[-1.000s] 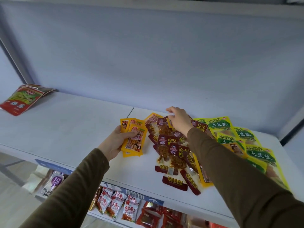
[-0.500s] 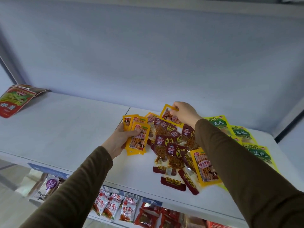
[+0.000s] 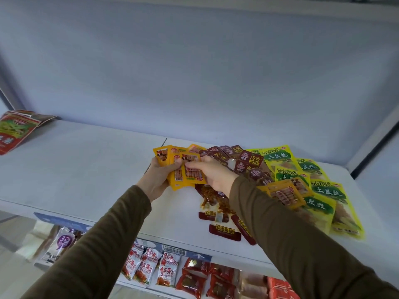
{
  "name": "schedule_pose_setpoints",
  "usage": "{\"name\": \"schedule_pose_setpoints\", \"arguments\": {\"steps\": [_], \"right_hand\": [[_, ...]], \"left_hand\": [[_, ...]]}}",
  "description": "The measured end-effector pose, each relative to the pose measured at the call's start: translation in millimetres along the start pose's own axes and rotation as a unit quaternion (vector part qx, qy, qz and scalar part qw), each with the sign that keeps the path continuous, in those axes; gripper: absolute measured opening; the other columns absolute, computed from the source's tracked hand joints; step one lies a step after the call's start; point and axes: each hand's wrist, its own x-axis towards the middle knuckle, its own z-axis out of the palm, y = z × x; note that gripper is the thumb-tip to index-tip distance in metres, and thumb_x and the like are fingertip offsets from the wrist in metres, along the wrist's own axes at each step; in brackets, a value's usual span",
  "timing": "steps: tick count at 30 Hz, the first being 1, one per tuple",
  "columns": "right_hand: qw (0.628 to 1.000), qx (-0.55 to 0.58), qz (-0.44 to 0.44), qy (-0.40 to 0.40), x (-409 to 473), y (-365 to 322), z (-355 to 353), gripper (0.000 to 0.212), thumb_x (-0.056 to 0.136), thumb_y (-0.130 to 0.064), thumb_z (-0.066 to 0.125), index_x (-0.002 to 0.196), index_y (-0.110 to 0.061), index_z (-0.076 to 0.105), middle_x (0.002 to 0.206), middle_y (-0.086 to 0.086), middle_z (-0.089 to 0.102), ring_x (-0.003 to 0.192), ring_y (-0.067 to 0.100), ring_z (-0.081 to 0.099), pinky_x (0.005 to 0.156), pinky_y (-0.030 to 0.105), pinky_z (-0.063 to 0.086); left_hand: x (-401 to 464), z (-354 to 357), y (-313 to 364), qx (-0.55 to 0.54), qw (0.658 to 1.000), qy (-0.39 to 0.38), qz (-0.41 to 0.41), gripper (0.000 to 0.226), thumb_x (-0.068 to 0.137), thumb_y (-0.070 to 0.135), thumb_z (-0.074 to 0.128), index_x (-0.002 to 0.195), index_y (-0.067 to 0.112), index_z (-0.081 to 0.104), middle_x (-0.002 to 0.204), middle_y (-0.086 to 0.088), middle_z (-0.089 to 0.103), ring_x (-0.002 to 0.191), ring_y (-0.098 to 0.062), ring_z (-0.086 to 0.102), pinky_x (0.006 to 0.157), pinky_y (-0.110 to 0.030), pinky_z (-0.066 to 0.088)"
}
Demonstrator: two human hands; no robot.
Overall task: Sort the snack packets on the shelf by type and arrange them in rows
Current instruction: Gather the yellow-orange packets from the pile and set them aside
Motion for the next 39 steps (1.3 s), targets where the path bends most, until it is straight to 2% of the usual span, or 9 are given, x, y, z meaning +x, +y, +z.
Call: {"name": "schedule_pose_setpoints", "arguments": {"steps": [3, 8, 12, 18, 23, 27, 31, 36, 39], "right_hand": [[1.000, 0.004, 0.001, 0.004, 1, 2, 5, 0.061, 0.082, -0.027, 0.085, 0.131, -0.014, 0.051, 0.111, 0.010, 0.075, 0.094, 0.022, 0.076, 0.076, 0.036, 0.063], [1.000, -0.014, -0.014, 0.017, 7, 2, 8, 0.058, 0.083, -0.030, 0.081, 0.134, -0.016, 0.057, 0.116, 0.009, 0.074, 0.110, 0.027, 0.070, 0.105, 0.049, 0.051], [0.999, 0.047, 0.002, -0.010, 9, 1, 16, 0.031, 0.088, -0.022, 0.078, 0.116, -0.014, 0.069, 0.105, 0.014, 0.078, 0.093, 0.029, 0.076, 0.086, 0.045, 0.061], [0.998, 0.060, 0.006, -0.001, 18, -2, 23, 0.047, 0.083, -0.018, 0.084, 0.125, -0.015, 0.064, 0.102, 0.013, 0.079, 0.085, 0.027, 0.077, 0.063, 0.039, 0.063], [0.997, 0.074, 0.003, -0.017, 33, -6, 44, 0.048, 0.084, -0.013, 0.082, 0.128, -0.009, 0.062, 0.113, 0.020, 0.075, 0.096, 0.034, 0.075, 0.072, 0.046, 0.063], [0.996, 0.083, 0.001, -0.027, 47, -11, 76, 0.031, 0.087, -0.011, 0.079, 0.116, -0.007, 0.069, 0.095, 0.016, 0.079, 0.081, 0.028, 0.077, 0.063, 0.042, 0.063], [0.997, 0.066, -0.022, -0.034, 69, -23, 127, 0.028, 0.089, -0.010, 0.077, 0.115, -0.007, 0.069, 0.083, 0.012, 0.078, 0.067, 0.024, 0.076, 0.052, 0.034, 0.059], [0.997, 0.074, -0.025, -0.031, 98, -27, 217, 0.024, 0.089, -0.010, 0.076, 0.112, -0.010, 0.069, 0.092, 0.015, 0.078, 0.075, 0.027, 0.076, 0.060, 0.039, 0.062], [0.996, 0.081, -0.018, -0.018, 111, -28, 271, 0.023, 0.090, -0.010, 0.075, 0.112, -0.011, 0.069, 0.099, 0.017, 0.077, 0.082, 0.030, 0.075, 0.070, 0.044, 0.063]], "left_hand": [[0, -1, 2, -0.018, 1.000, -0.013, -0.011, 0.058, 0.091, 0.024, 0.074, 0.137, 0.019, 0.039, 0.131, -0.012, 0.065, 0.106, -0.032, 0.073, 0.081, -0.051, 0.062], [-3, -5, 10, -0.048, 0.998, -0.018, -0.042, 0.036, 0.108, 0.027, 0.046, 0.143, 0.020, 0.041, 0.132, -0.016, 0.065, 0.109, -0.034, 0.070, 0.084, -0.055, 0.059], [-3, -10, 15, 0.024, 0.999, -0.012, -0.026, 0.037, 0.107, 0.015, 0.048, 0.141, 0.026, 0.038, 0.126, -0.013, 0.067, 0.108, -0.036, 0.070, 0.089, -0.060, 0.057], [-4, -22, 20, 0.029, 0.999, 0.001, -0.020, 0.039, 0.104, 0.012, 0.056, 0.141, 0.015, 0.046, 0.125, -0.017, 0.069, 0.106, -0.036, 0.070, 0.087, -0.054, 0.059], [-5, -49, 30, 0.012, 1.000, -0.002, -0.008, 0.035, 0.106, 0.003, 0.043, 0.140, 0.002, 0.052, 0.115, -0.020, 0.067, 0.094, -0.033, 0.066, 0.086, -0.050, 0.058], [-4, -82, 41, -0.008, 0.999, 0.031, -0.007, 0.030, 0.106, 0.004, 0.043, 0.133, 0.009, 0.056, 0.107, -0.014, 0.073, 0.086, -0.026, 0.072, 0.068, -0.038, 0.063], [3, -135, 65, -0.014, 0.999, 0.036, -0.005, 0.030, 0.108, 0.007, 0.039, 0.133, 0.011, 0.055, 0.115, -0.017, 0.068, 0.086, -0.025, 0.069, 0.067, -0.035, 0.063], [13, -222, 105, 0.006, 1.000, 0.017, -0.023, 0.026, 0.107, 0.017, 0.043, 0.118, 0.010, 0.065, 0.098, -0.012, 0.076, 0.080, -0.023, 0.075, 0.064, -0.035, 0.062], [17, -273, 129, 0.029, 0.999, -0.024, -0.032, 0.023, 0.105, 0.022, 0.051, 0.112, 0.011, 0.070, 0.105, -0.013, 0.077, 0.087, -0.024, 0.076, 0.068, -0.036, 0.062]]}}
